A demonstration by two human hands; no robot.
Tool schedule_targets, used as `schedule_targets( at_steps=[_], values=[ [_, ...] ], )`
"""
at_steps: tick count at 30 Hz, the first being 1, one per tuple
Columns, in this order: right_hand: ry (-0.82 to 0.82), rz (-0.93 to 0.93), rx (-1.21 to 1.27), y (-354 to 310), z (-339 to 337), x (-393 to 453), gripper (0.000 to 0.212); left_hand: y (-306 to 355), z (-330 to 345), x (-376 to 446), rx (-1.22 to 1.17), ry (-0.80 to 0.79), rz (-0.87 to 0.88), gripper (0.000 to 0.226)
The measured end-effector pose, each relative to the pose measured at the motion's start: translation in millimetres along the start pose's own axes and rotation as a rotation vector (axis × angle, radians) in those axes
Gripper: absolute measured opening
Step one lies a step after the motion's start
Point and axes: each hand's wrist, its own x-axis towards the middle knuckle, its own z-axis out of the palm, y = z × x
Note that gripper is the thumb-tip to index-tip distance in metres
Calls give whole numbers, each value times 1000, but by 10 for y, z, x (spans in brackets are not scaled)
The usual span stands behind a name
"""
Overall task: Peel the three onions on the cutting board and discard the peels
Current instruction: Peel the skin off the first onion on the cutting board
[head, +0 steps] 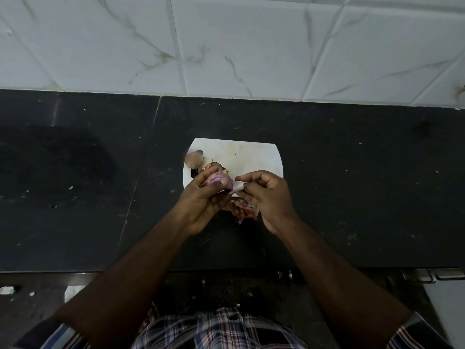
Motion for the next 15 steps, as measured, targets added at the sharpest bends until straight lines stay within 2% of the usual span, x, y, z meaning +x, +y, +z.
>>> schedule_targets(
  at_steps=[4, 7, 10, 15],
  values=[
    [81, 149, 288, 40, -22, 26, 23, -28, 27, -4, 24, 17, 3, 75],
    [169, 186, 272, 94, -108, 90, 25, 27, 8, -43, 35, -13, -18, 72],
    [160, 134, -41, 154, -267, 152, 17, 90, -19, -61, 102, -18, -20, 71],
    [-13, 42, -646, 221, -396, 194, 26, 158, -76, -41, 127, -54, -11, 63]
  ],
)
